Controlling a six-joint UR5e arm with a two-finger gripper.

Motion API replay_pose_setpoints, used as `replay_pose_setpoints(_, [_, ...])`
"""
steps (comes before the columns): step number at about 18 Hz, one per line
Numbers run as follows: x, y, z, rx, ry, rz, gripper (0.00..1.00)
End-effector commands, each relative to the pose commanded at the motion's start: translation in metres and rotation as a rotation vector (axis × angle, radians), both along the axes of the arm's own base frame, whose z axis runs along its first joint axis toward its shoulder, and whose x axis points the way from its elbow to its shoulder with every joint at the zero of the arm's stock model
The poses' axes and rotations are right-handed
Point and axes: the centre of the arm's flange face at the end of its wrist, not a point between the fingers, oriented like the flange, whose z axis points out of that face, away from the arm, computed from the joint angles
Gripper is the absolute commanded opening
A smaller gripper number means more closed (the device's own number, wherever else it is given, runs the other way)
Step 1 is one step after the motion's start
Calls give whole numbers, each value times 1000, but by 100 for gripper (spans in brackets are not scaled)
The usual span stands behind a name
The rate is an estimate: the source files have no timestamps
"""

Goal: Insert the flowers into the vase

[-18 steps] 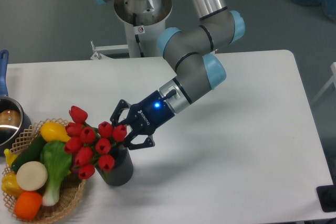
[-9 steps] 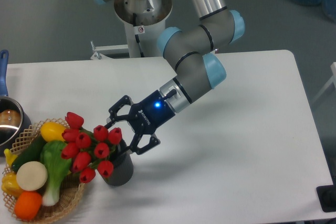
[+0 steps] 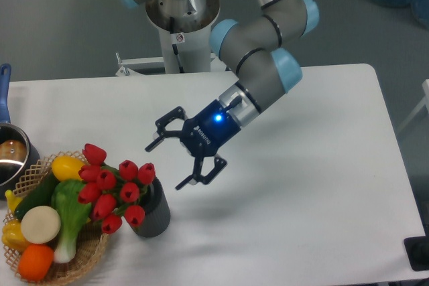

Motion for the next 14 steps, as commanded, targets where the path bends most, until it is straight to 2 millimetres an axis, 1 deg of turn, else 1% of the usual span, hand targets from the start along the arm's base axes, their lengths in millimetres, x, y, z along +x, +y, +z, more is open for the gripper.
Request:
replay_pose_setpoints(3, [-20,-17,0,-88,67,54,100])
replay_pose_setpoints(5, [-34,-30,-1,-97,71,87,100])
replay_pose_setpoints(6, [-40,-35,2,-94,82,96,100])
replay_pose_setpoints(8, [-55,-49,6,-81,140,103,100])
replay_pose_setpoints(9, [-63,-57,4,-92,172,108,100])
replay_pose_setpoints(11, [-73,-69,-1,-178,234,124,100])
replay_pose_setpoints(12, [-79,-78,-4,-253,281,138,100])
replay_pose_setpoints(13, [-88,-92,-6,-364,343,162,100])
replay_pose_setpoints(14, [-92,-97,-7,-412,360,174,100])
